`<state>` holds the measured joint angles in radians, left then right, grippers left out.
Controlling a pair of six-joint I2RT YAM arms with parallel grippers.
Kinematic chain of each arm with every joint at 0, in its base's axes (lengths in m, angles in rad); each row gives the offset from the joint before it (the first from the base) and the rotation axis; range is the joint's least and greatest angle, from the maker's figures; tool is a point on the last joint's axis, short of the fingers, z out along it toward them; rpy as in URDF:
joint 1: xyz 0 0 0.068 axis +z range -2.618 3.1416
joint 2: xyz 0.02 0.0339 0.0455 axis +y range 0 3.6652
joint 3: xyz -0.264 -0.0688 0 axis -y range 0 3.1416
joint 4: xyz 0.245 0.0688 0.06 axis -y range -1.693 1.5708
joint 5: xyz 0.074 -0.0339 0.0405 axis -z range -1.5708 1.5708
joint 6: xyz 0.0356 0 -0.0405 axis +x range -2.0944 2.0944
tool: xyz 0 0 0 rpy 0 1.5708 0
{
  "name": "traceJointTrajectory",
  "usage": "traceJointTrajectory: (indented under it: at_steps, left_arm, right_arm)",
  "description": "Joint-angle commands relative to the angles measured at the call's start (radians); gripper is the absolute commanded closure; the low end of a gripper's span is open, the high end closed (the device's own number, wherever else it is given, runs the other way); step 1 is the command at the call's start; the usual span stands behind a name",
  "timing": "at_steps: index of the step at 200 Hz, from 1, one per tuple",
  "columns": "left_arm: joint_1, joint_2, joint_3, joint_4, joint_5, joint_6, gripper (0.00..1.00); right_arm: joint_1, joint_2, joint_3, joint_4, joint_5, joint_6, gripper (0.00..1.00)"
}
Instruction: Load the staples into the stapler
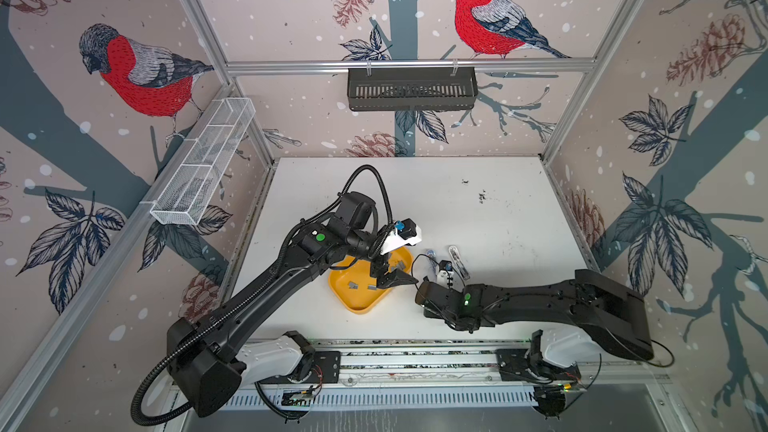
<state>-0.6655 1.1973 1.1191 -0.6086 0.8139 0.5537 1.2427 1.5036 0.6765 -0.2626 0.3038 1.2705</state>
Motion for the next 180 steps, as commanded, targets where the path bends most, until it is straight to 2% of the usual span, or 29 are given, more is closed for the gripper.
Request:
traceJointTrajectory:
  at_steps: [1,49,77,132,180]
  left_arm:
    - [0.001,-0.004,0.000,0.023,0.002,0.005,0.02]
    - [0.001,-0.010,-0.002,0.026,-0.004,0.002,0.02]
    - [0.001,-0.010,-0.004,0.026,-0.008,0.002,0.02]
    - [0.002,-0.012,-0.004,0.027,-0.011,0.000,0.02]
    - [0.001,-0.010,-0.005,0.028,-0.010,-0.001,0.02]
  right_arm:
    - [0.006,0.023,0.023,-0.042,0.019,-0.035,0.73]
    - [0.017,0.058,0.051,-0.086,0.033,-0.065,0.75]
    - [0.017,0.052,0.049,-0.099,0.036,-0.130,0.76]
    - [-0.008,0.043,0.057,-0.107,-0.019,-0.270,0.76]
    - [-0.015,0.078,0.090,-0.134,-0.050,-0.307,0.76]
